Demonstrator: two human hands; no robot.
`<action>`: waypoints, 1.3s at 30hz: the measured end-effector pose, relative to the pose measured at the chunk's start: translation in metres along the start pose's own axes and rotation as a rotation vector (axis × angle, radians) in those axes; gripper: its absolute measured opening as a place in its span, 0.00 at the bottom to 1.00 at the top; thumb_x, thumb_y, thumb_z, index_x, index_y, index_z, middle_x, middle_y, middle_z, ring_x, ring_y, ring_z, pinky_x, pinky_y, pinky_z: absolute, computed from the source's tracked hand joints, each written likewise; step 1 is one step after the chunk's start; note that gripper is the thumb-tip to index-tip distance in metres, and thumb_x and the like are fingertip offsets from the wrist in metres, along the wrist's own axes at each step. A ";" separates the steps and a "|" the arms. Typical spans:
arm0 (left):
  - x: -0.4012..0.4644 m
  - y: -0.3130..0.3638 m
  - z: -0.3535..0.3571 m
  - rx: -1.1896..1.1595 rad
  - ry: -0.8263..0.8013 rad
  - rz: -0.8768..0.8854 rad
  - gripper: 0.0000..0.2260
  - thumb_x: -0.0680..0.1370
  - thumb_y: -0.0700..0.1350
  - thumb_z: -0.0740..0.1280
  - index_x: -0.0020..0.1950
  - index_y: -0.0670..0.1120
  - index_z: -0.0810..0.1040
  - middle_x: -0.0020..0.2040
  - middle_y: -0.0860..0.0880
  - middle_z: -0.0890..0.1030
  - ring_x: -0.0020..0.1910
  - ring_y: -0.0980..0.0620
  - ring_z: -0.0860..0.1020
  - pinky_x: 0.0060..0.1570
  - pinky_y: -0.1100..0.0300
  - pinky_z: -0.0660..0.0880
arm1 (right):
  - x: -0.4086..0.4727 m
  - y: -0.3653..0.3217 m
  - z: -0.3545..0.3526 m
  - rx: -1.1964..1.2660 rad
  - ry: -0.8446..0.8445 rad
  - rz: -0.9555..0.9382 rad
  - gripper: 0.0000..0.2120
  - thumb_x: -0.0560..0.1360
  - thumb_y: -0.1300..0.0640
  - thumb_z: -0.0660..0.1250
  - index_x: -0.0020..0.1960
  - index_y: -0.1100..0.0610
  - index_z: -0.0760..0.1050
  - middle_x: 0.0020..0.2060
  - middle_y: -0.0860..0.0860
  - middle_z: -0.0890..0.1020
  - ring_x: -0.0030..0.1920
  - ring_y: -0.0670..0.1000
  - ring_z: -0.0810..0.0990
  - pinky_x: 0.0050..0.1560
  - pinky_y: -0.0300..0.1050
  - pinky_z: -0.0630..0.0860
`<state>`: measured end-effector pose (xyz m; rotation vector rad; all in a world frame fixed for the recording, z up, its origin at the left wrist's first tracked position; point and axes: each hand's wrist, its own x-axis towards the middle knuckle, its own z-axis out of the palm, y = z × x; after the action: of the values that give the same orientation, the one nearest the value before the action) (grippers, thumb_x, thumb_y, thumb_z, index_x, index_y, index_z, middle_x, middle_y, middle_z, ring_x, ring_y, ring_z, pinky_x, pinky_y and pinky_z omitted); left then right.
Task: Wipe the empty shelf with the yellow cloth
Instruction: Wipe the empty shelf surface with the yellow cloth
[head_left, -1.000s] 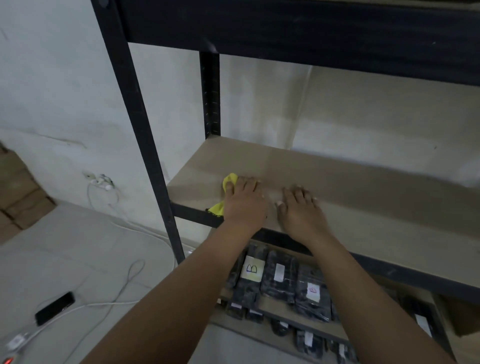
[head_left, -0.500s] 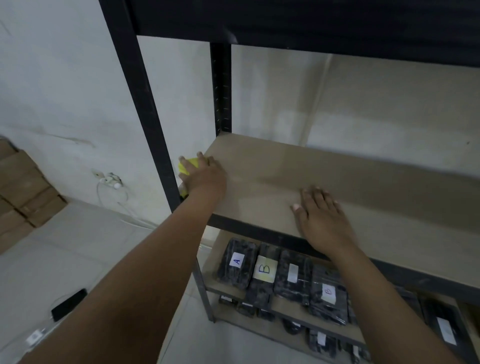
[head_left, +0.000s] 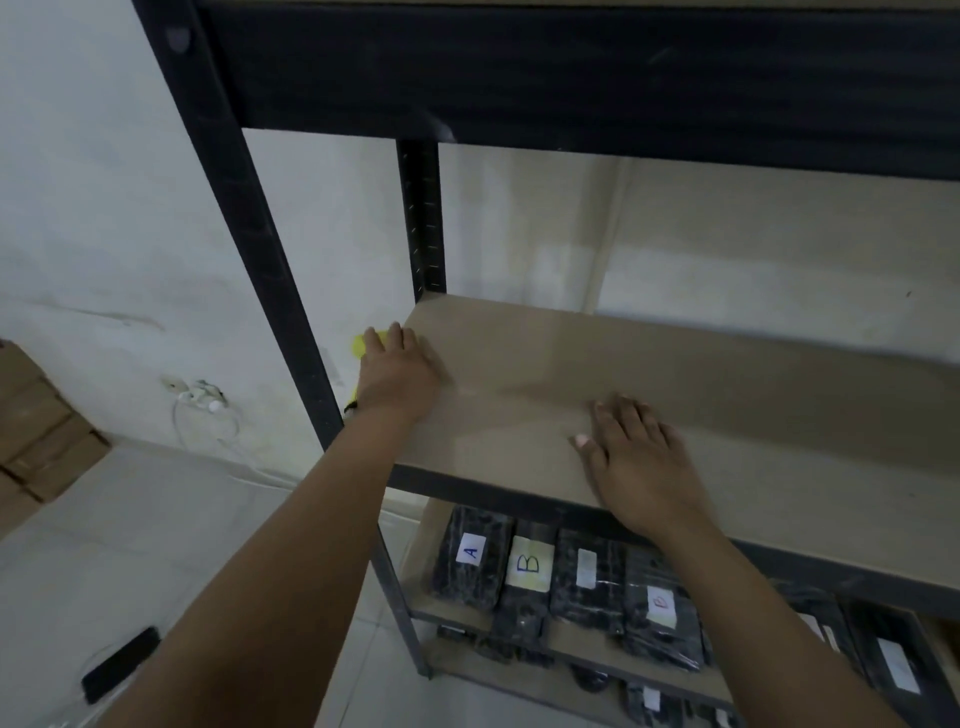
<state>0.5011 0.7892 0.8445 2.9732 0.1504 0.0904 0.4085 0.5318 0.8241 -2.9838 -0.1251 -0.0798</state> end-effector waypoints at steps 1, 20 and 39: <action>-0.010 0.003 0.000 0.065 -0.010 0.023 0.24 0.81 0.48 0.46 0.74 0.37 0.53 0.76 0.40 0.55 0.74 0.36 0.51 0.73 0.45 0.51 | 0.000 0.000 0.000 -0.007 0.010 -0.005 0.28 0.78 0.40 0.41 0.75 0.51 0.51 0.76 0.53 0.54 0.76 0.54 0.50 0.74 0.52 0.51; -0.051 -0.012 -0.011 0.229 -0.171 0.389 0.28 0.81 0.41 0.56 0.76 0.47 0.44 0.78 0.44 0.45 0.76 0.43 0.42 0.74 0.50 0.48 | 0.000 0.003 -0.002 0.006 -0.005 -0.025 0.35 0.74 0.35 0.32 0.75 0.49 0.49 0.77 0.53 0.52 0.77 0.54 0.48 0.74 0.53 0.50; -0.096 -0.006 -0.009 -0.259 -0.015 0.383 0.18 0.81 0.39 0.56 0.71 0.45 0.66 0.76 0.45 0.58 0.74 0.48 0.61 0.69 0.58 0.59 | -0.001 0.002 0.000 0.004 -0.007 -0.014 0.34 0.75 0.34 0.34 0.75 0.48 0.49 0.77 0.53 0.51 0.77 0.54 0.48 0.75 0.55 0.51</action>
<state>0.4049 0.7869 0.8470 2.7030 -0.4027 0.1233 0.4075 0.5299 0.8240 -2.9795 -0.1469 -0.0702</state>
